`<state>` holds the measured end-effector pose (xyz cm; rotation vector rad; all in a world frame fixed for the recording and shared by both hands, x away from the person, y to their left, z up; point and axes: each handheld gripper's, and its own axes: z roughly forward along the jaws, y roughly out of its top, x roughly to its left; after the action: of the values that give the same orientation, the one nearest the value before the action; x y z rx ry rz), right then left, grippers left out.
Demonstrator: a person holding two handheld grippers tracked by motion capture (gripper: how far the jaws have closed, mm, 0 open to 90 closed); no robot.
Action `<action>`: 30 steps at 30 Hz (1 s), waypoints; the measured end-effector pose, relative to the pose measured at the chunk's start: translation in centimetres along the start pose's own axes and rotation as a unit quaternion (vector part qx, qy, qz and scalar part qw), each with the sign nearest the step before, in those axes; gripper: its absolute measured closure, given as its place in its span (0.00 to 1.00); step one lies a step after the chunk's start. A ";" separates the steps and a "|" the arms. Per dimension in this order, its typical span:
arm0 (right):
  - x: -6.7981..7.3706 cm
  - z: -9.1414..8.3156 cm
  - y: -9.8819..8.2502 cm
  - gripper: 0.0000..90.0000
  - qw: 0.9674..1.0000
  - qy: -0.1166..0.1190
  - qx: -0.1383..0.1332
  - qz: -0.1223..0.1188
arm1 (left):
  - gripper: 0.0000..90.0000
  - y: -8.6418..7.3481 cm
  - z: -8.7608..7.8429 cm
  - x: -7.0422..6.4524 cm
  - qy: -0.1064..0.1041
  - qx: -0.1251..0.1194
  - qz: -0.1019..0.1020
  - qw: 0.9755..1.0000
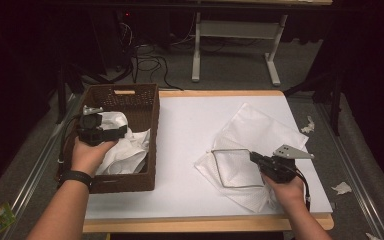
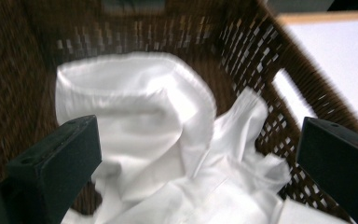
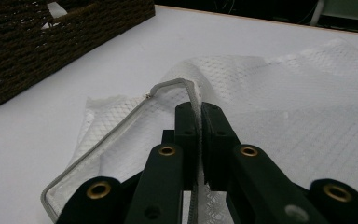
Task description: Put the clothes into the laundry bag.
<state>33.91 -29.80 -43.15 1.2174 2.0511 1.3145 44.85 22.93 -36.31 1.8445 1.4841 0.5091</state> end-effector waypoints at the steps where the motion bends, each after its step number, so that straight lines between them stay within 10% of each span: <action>1: 0.0 0.0 0.0 0.96 1.000 0.001 0.000 0.000 | 0.01 0.1 0.2 0.1 0.000 0.015 -0.001 1.000; 10: -0.1 0.0 0.0 0.96 1.000 0.005 0.000 -0.002 | 0.00 -0.2 3.2 1.8 -0.009 0.145 -0.037 0.989; 23: 0.0 0.1 0.0 0.97 1.000 0.007 0.003 -0.002 | 0.00 -1.8 7.1 2.3 -0.035 0.285 -0.065 0.956; 30: 0.0 0.2 0.0 0.97 1.000 0.007 0.003 -0.006 | 0.01 -2.4 8.3 1.8 -0.062 0.318 -0.055 0.945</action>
<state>34.01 -29.69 -43.25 1.2014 2.0691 1.3157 49.33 22.54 -43.86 2.1973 1.7834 -0.1712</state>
